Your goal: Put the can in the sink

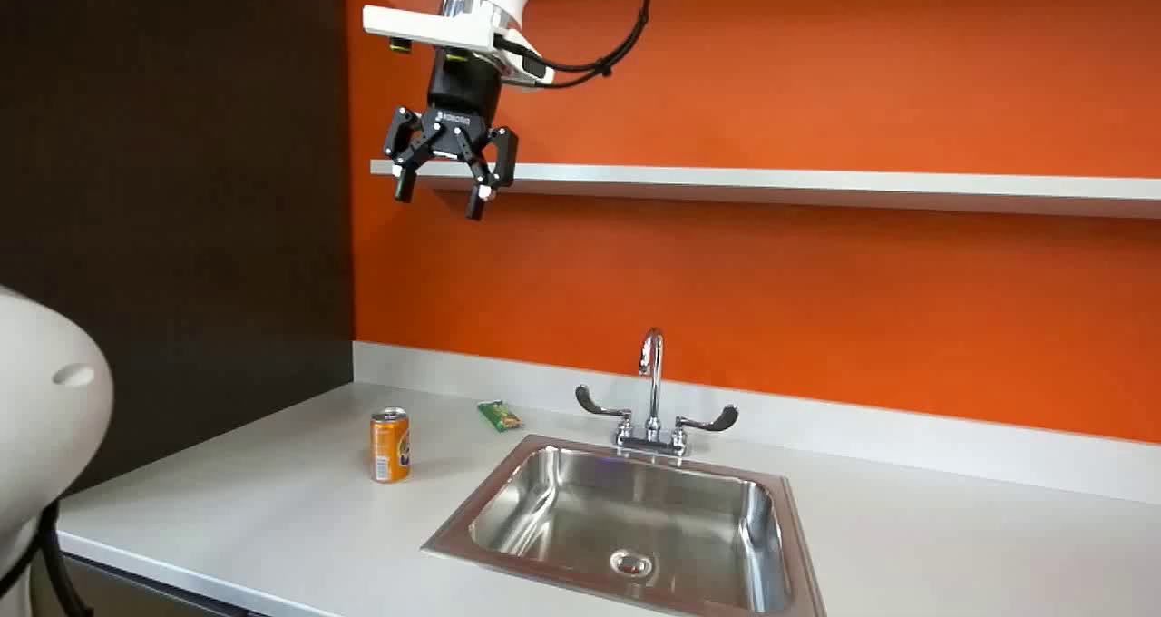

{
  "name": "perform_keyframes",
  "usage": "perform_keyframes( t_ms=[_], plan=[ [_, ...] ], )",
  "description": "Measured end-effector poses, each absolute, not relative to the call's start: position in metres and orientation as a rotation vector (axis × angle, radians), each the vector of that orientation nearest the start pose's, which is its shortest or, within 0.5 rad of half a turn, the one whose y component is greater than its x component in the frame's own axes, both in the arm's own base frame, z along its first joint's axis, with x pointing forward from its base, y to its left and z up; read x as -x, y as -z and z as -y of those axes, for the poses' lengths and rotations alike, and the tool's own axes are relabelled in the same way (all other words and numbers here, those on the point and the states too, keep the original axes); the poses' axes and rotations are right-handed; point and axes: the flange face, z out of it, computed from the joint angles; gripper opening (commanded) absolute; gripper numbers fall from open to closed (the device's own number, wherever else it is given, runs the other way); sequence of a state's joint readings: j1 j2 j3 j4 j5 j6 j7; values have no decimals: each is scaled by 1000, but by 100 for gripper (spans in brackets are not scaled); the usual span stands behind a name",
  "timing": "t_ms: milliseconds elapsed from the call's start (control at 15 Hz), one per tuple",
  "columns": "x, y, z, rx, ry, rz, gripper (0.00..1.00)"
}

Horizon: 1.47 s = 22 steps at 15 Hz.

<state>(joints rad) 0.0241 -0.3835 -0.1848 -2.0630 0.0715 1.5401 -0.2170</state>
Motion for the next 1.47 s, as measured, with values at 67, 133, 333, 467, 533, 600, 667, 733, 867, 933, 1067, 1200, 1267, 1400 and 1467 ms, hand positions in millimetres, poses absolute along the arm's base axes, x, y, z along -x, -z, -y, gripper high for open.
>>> perform_keyframes(
  t_ms=[67,133,333,467,533,600,667,733,867,933,1067,1200,1267,1400,1467],
  plan=[
    [-417,-577,71,2970,-175,106,100],
    [-417,-577,71,2970,-175,106,100],
    [-417,-577,71,2970,-175,106,100],
    [-419,-577,70,2976,-161,98,100],
    [-422,-577,69,2983,-139,86,100],
    [-427,-576,67,2992,-112,67,100],
    [-434,-575,64,3002,-81,37,100],
    [-441,-572,60,3012,-55,7,100],
    [-458,-563,48,3031,-15,-60,100],
    [-465,-557,41,3039,-4,-93,100],
    [-478,-543,25,3061,-2,-141,100],
    [-487,-528,9,3087,-25,-153,100],
    [-491,-521,1,3099,-40,-142,100],
    [-496,-504,-15,3111,-86,-100,100],
    [-498,-496,-22,3114,-109,-81,100]
  ],
)
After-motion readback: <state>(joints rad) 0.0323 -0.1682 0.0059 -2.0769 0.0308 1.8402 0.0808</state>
